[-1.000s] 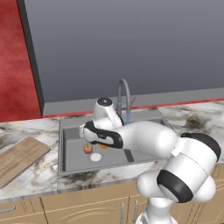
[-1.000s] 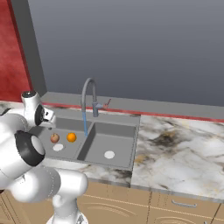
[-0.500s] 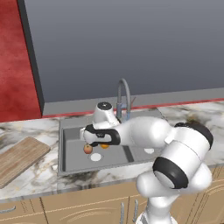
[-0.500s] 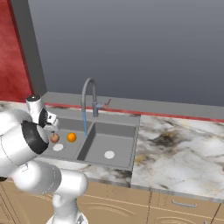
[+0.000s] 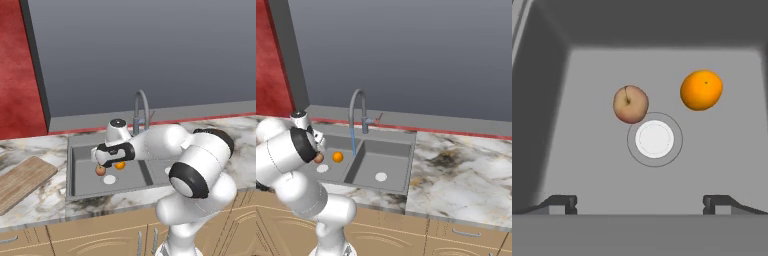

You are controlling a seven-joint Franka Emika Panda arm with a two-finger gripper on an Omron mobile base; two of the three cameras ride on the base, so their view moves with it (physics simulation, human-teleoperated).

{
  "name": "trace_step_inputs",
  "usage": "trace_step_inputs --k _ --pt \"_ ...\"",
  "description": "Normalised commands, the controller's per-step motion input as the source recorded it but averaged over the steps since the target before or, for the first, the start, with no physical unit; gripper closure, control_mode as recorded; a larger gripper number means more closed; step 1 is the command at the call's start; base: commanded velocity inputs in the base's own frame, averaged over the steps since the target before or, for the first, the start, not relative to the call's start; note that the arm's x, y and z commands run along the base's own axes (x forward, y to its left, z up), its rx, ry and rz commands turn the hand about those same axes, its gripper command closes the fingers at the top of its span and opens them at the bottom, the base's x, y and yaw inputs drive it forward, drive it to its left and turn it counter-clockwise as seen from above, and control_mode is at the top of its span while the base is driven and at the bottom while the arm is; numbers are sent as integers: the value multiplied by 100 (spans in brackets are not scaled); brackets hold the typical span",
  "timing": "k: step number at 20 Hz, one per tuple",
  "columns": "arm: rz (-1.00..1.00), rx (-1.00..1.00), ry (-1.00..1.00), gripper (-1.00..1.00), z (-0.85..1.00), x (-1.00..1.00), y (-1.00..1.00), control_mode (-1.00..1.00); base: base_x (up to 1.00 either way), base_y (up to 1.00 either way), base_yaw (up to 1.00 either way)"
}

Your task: Pick the peach, orange from the sink and place them on the cutting board to airdry. Then turn off the sink faucet.

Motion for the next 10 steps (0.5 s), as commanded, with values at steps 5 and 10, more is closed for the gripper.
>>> trace_step_inputs --k 5,10 --pt "0 -3 2 -100 -24 14 12 -100 0 0 0" --pt "0 -2 0 -100 -12 7 9 -100 0 0 0"
